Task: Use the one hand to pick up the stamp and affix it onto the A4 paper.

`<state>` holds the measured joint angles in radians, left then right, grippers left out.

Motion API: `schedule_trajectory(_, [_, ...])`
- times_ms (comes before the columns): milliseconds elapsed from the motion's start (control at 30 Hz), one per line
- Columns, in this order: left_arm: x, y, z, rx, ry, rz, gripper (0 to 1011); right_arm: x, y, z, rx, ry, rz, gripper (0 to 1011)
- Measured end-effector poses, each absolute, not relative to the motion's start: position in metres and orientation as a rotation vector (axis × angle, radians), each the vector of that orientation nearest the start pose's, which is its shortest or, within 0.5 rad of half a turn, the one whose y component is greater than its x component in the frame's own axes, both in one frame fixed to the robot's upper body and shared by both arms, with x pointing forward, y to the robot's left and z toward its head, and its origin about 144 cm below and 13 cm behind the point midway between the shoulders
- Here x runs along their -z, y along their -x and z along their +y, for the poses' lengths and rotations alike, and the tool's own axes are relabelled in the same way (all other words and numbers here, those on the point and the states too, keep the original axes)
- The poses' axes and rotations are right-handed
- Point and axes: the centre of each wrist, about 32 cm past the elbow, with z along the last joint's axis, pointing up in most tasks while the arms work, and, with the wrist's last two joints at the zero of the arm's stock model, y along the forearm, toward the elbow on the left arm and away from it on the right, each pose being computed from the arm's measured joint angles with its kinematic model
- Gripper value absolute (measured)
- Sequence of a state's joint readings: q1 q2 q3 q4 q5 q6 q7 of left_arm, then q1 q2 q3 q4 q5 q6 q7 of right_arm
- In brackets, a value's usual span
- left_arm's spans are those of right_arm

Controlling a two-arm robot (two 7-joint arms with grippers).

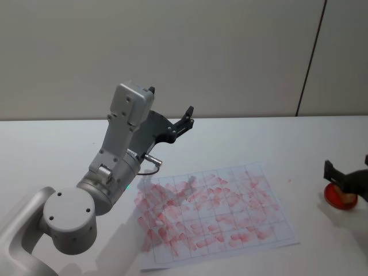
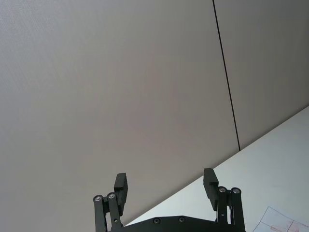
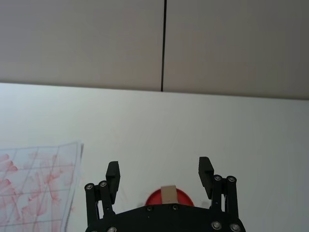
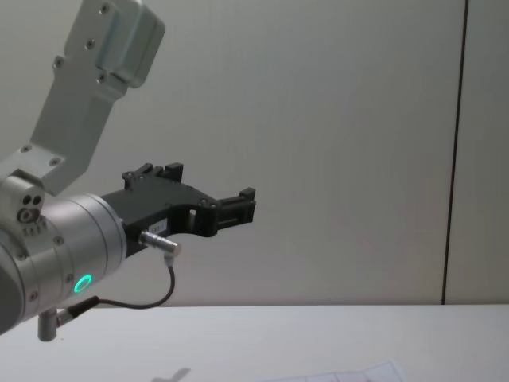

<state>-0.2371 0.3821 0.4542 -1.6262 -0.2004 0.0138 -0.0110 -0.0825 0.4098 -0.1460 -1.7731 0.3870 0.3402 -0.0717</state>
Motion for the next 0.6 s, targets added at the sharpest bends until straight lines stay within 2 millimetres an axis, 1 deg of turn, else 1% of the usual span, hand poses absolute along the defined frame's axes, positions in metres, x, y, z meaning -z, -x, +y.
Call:
schedule_trajectory(200, [-1.204,-0.492,0.198,-1.124,-0.061,-0.268,1001,-1.171,-0.429,-0.278,1.438,0.301,0.225,1001])
schedule_trajectory(600, [-1.204,-0.492,0.198,-1.124,-0.061,-0.268,1001,-1.156,-0.430,-0.273,1.451,0.364,0.268,1001])
